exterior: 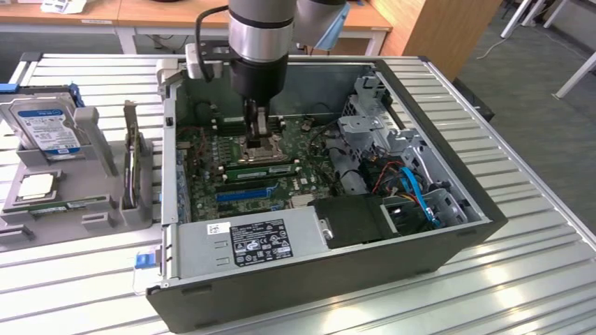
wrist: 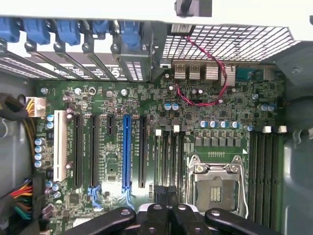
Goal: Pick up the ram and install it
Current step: 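Press down the ram until it locks into place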
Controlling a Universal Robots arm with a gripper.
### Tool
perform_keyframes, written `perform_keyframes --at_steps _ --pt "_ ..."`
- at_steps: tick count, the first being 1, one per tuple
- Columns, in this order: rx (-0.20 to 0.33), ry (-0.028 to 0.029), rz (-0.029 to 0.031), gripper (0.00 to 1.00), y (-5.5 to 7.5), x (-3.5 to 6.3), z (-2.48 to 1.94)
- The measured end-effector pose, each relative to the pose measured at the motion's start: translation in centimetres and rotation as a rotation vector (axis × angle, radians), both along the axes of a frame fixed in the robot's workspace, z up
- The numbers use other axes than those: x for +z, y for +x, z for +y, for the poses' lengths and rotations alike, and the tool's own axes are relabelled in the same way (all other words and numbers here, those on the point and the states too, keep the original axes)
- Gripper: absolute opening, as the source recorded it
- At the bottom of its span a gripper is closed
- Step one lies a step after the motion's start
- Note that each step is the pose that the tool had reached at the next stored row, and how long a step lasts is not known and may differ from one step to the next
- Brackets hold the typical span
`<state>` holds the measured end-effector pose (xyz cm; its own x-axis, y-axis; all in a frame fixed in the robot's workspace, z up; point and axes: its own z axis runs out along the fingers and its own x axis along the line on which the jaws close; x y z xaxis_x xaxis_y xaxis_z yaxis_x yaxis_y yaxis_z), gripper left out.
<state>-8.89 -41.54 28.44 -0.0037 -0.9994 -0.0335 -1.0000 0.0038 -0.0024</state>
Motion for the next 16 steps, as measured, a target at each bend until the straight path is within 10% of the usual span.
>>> perform_keyframes --at_steps 16 --pt "0.0 0.0001 0.0 0.1 0.0 3.51 0.0"
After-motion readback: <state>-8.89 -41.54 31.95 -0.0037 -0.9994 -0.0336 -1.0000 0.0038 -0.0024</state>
